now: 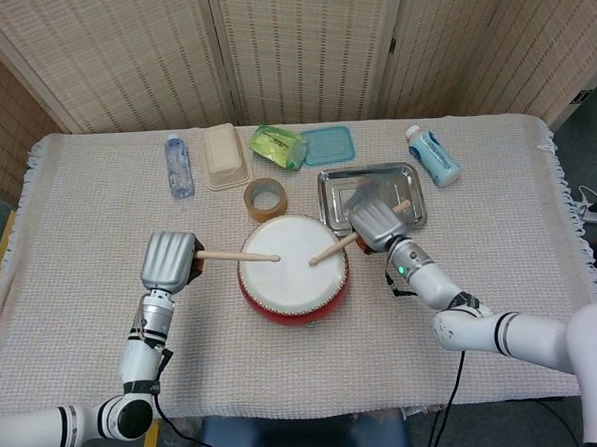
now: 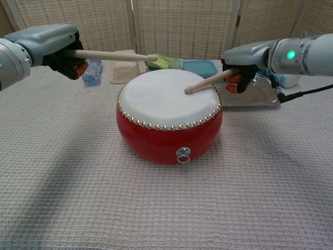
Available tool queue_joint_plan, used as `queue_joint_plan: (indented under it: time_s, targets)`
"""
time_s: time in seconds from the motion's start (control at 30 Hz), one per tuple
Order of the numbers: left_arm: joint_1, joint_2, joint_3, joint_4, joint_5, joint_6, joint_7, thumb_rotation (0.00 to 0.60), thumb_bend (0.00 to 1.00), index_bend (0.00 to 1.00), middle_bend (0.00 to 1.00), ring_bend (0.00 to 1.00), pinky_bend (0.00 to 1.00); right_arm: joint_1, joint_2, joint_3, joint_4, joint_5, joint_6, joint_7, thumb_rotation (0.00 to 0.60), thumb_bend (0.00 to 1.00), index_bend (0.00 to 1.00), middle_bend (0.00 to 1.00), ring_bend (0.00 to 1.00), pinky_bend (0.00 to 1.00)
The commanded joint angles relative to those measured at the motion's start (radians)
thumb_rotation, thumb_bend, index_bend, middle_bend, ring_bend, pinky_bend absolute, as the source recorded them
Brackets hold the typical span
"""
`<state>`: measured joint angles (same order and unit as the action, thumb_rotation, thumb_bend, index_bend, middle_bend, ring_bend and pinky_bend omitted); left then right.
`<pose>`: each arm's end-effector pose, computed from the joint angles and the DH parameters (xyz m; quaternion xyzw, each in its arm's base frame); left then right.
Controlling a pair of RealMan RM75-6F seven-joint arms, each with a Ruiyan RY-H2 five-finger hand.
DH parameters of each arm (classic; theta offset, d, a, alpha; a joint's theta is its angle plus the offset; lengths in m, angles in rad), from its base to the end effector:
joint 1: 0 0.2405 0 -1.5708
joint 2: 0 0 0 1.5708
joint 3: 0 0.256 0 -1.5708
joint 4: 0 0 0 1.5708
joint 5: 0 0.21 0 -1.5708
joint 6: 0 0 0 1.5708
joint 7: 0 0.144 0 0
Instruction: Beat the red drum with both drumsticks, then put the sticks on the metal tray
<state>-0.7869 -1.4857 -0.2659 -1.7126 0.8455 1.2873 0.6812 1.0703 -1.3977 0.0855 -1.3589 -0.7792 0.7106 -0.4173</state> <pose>-0.1133 0.3521 0.0434 -0.6603 -0.3481 -0.3866 0.5416 -0.1277 -0.4235 0.0205 0.7955 -0.3329 0.2524 0.4389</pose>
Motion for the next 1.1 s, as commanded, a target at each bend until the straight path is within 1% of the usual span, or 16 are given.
queue_joint_plan:
  time_s: [0.03,0.1,0.17,0.27,0.43,0.67,0.87,0.97,1.0,1.1]
  targets:
    - [0.024,0.023,0.003,-0.005,0.027,0.000,-0.048,0.600,0.65,1.00,1.00,1.00,1.00,-0.056,0.086,0.065,-0.053,-0.065,0.025,0.147,0.600,0.48,1.00,1.00,1.00,1.00]
    - [0.040,0.035,0.010,-0.006,0.046,0.001,-0.078,0.600,0.65,1.00,1.00,1.00,1.00,-0.080,0.117,0.077,-0.043,-0.082,0.020,0.200,0.600,0.48,1.00,1.00,1.00,1.00]
    - [0.055,0.047,0.018,-0.007,0.067,0.005,-0.102,0.600,0.65,1.00,1.00,1.00,1.00,-0.097,0.127,0.078,-0.010,-0.088,-0.001,0.239,0.600,0.48,1.00,1.00,1.00,1.00]
    - [0.075,0.064,0.029,-0.010,0.089,0.008,-0.130,0.600,0.65,1.00,1.00,1.00,1.00,-0.107,0.106,0.070,0.072,-0.092,-0.043,0.271,0.600,0.48,1.00,1.00,1.00,1.00]
    - [0.104,0.088,0.042,-0.024,0.116,0.016,-0.163,0.600,0.65,1.00,1.00,1.00,1.00,-0.098,0.013,0.064,0.244,-0.099,-0.123,0.309,0.600,0.47,1.00,1.00,1.00,1.00]
    - [0.128,0.111,0.050,-0.039,0.128,0.009,-0.184,0.600,0.65,1.00,1.00,1.00,1.00,-0.060,-0.151,0.072,0.504,-0.135,-0.248,0.364,0.600,0.36,1.00,1.00,0.99,1.00]
    - [0.144,0.126,0.045,-0.049,0.132,0.010,-0.201,0.600,0.65,1.00,1.00,1.00,1.00,-0.021,-0.246,0.096,0.662,-0.172,-0.323,0.407,0.600,0.30,1.00,1.00,0.87,0.99]
    - [0.150,0.132,0.041,-0.053,0.128,0.006,-0.211,0.600,0.65,1.00,1.00,1.00,1.00,-0.001,-0.286,0.105,0.736,-0.184,-0.366,0.424,0.600,0.25,1.00,0.95,0.80,0.96]
    - [0.152,0.134,0.040,-0.054,0.127,0.005,-0.213,0.600,0.65,1.00,1.00,1.00,1.00,0.005,-0.299,0.109,0.758,-0.187,-0.378,0.429,0.600,0.24,0.99,0.93,0.77,0.95]
    - [0.156,0.139,0.037,-0.053,0.124,0.001,-0.219,0.600,0.65,1.00,1.00,1.00,1.00,0.024,-0.337,0.119,0.827,-0.195,-0.416,0.444,0.600,0.21,0.89,0.85,0.69,0.91]
